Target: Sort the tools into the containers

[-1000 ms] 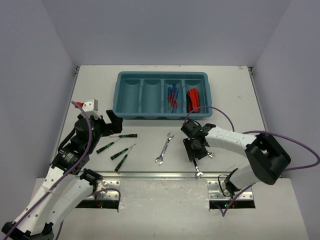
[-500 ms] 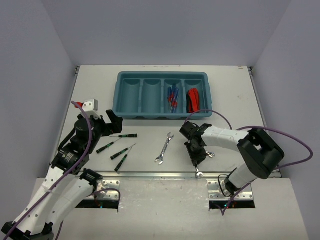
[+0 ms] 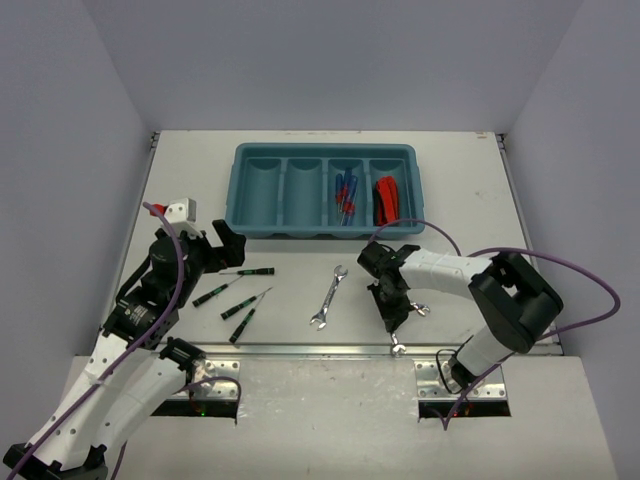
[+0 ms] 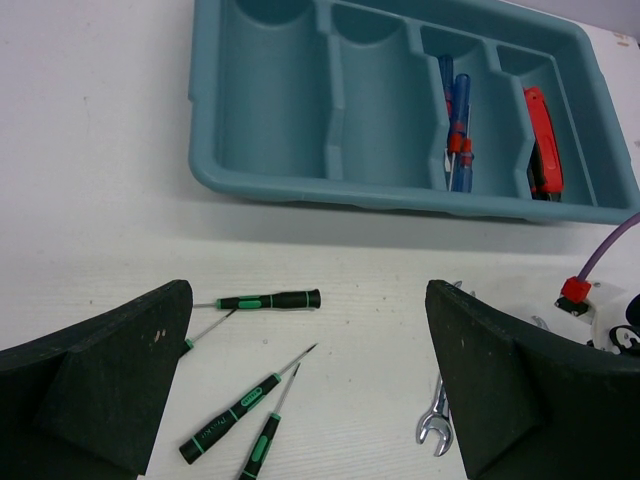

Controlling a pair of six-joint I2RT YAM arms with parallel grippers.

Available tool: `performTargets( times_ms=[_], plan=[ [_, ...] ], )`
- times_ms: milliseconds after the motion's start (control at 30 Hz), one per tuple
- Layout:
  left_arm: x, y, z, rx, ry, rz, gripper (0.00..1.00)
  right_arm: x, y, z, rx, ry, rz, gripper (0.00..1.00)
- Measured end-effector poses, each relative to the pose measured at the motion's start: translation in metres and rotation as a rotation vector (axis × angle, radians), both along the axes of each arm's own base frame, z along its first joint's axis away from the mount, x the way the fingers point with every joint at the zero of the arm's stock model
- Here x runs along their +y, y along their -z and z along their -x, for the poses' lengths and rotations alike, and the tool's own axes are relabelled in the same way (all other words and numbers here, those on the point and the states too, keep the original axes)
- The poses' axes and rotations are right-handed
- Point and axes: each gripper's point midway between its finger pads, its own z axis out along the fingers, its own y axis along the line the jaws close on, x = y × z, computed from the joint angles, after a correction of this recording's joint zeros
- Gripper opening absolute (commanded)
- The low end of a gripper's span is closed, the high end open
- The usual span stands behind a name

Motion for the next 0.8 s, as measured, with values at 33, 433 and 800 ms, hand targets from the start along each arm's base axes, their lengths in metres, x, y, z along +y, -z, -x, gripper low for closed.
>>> performTargets(
  times_ms=[33,433,800],
  plan=[
    [-0.0001,0.0,0.0,0.0,0.001,0.0,1.0,0.0003,-0.0004,-0.0001,-0.001,-0.001,-0.002,0.0],
    [-0.0014,0.0001,0.0003,0.001,0.008,0.003,1.0,0.0011,-0.0028,-0.0009,-0.028,-0.02,-0.029,0.0],
    [-0.001,0.0003,0.0001,0.002,0.005,0.001,1.0,0.0032,-0.0038,-0.0025,-0.058,-0.039,-0.054,0.0]
  ],
)
